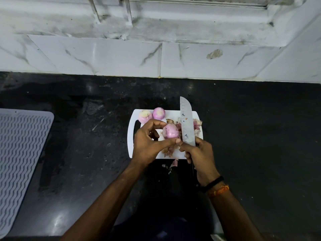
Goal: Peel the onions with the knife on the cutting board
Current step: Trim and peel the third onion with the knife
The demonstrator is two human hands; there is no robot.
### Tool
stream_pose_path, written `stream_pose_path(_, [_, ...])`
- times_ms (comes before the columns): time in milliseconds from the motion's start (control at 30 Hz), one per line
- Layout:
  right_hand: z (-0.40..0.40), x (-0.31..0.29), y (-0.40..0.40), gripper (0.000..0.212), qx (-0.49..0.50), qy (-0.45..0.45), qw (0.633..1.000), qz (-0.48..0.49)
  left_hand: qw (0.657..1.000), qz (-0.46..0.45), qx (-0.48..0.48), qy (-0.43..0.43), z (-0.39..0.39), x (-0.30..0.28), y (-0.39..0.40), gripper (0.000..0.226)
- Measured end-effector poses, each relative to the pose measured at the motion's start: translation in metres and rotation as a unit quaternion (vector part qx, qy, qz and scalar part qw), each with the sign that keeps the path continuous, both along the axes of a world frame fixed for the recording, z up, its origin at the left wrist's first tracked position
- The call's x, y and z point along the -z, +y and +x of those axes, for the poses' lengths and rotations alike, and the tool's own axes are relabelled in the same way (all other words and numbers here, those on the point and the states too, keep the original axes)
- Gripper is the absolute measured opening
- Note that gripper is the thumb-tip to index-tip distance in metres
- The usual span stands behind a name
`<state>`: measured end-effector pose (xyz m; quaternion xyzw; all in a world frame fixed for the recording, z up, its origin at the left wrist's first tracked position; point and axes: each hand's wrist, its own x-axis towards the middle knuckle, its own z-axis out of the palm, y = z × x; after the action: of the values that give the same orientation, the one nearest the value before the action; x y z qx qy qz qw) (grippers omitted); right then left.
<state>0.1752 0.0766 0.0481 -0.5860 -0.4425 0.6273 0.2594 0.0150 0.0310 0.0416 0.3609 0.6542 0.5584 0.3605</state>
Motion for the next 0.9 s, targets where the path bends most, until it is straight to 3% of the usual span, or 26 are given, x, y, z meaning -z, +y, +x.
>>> stream_pose_path(67, [0.001,-0.001,0.0,0.005,-0.003,0.001,1.0,0.013,0.99,-0.029,-0.016,-0.135,0.002,-0.005,0.004,0.041])
stream_pose_path(167, [0.002,-0.001,-0.001,0.006,0.002,-0.004,0.999,0.037,0.923,-0.076,-0.026,-0.377,0.002,-0.013,0.006,0.032])
stream_pose_path(267, [0.001,-0.002,-0.002,0.009,0.004,-0.013,0.997,0.076,0.866,-0.085,-0.042,-0.492,0.002,-0.021,0.004,0.018])
stream_pose_path(333, [0.001,-0.006,-0.002,0.013,0.004,-0.025,0.994,0.103,0.848,-0.084,-0.052,-0.521,0.002,-0.021,0.003,0.018])
stream_pose_path(533, [-0.001,-0.026,-0.007,0.015,-0.035,-0.11,0.974,0.197,0.846,-0.025,-0.033,-0.532,0.004,-0.01,-0.002,0.015])
stream_pose_path(733, [-0.005,-0.038,-0.011,0.019,-0.073,-0.161,0.935,0.309,0.841,0.017,0.007,-0.54,0.002,0.002,-0.002,0.059])
stream_pose_path(900, [-0.008,-0.04,-0.012,0.027,-0.108,-0.199,0.899,0.375,0.835,0.028,0.014,-0.549,0.003,0.004,-0.002,0.063])
